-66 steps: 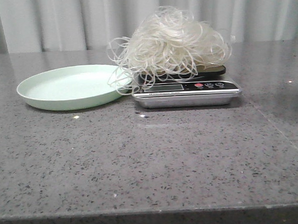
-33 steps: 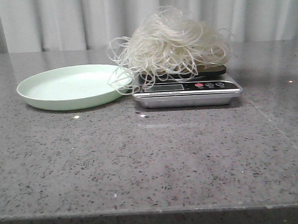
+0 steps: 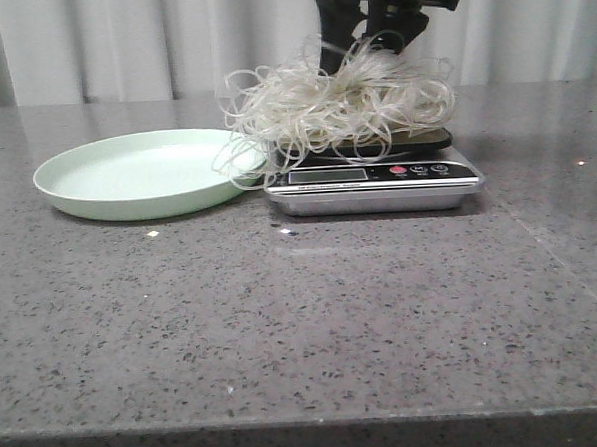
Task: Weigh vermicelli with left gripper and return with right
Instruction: 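Lower the right gripper onto the vermicelli and close it, then lift the vermicelli off the scale and carry it over the green plate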
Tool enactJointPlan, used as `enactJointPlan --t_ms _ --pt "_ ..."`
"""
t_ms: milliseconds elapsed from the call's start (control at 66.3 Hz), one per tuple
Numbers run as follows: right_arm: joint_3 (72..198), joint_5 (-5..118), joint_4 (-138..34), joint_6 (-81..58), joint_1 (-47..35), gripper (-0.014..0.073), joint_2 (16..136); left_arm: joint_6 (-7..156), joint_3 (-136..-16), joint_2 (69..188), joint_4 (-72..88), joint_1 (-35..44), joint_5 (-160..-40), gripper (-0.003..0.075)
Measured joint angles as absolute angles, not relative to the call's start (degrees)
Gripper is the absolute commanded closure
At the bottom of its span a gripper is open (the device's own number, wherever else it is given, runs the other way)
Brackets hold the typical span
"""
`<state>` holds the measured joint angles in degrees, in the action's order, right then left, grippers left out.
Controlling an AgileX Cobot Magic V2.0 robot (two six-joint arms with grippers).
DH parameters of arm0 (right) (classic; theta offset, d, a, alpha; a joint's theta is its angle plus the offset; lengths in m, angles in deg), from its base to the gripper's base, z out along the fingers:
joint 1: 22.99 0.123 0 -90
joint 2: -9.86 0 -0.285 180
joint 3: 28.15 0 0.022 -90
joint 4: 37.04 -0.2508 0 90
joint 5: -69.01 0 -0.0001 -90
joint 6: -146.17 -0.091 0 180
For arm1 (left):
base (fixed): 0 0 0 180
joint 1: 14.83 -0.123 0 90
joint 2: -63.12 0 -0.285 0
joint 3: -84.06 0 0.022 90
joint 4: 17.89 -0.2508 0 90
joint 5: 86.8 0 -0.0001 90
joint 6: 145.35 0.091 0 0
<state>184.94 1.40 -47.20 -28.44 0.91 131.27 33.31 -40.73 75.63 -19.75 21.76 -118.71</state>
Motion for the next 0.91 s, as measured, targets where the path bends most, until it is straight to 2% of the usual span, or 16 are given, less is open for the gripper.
enactJointPlan --t_ms 121,528,739,905 --pt "187.44 -0.24 -48.08 -28.44 0.91 0.0460 131.82 33.31 -40.73 75.63 -19.75 21.76 -118.71 0.0594" --pt "203.82 -3.03 -60.56 -28.44 1.76 0.0459 132.31 33.31 -40.73 75.63 -19.75 21.76 -118.71 0.0594" --pt "205.14 -2.93 -62.57 -28.44 5.72 0.0454 133.13 33.31 -40.73 75.63 -19.75 21.76 -118.71 0.0594" --pt "205.14 1.83 -62.79 -28.44 9.04 0.0446 137.63 33.31 -40.73 75.63 -19.75 21.76 -118.71 0.0594"
